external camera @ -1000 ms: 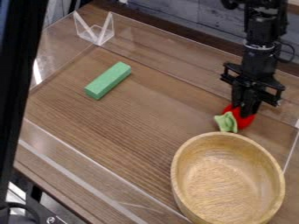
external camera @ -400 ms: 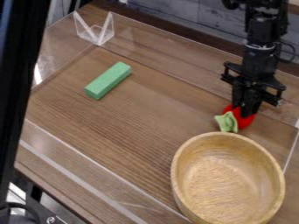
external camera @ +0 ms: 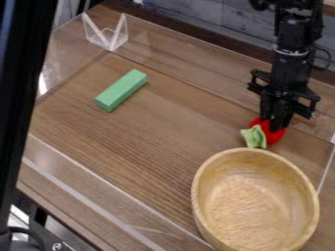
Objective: Move the red object to the right side of the table
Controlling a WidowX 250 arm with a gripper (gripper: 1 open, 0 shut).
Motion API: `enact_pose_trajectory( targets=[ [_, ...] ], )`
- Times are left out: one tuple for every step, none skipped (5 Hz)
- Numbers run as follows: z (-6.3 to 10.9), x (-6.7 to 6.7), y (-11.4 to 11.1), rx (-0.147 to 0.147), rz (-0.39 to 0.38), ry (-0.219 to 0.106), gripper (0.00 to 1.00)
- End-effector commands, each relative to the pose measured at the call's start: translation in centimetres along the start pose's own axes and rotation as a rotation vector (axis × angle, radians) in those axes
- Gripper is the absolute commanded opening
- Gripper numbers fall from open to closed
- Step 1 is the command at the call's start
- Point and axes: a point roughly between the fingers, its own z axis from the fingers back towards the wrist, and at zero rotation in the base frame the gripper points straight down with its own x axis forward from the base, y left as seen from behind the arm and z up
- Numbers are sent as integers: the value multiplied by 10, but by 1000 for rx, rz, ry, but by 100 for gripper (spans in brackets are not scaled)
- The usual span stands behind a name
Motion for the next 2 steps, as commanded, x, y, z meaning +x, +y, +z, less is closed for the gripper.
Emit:
enact_pose_trajectory(
  targets=[
    [-20,-4,-14,-2,-36,53,0],
    [-16,-6,-14,-3,-30,52,100]
  ],
)
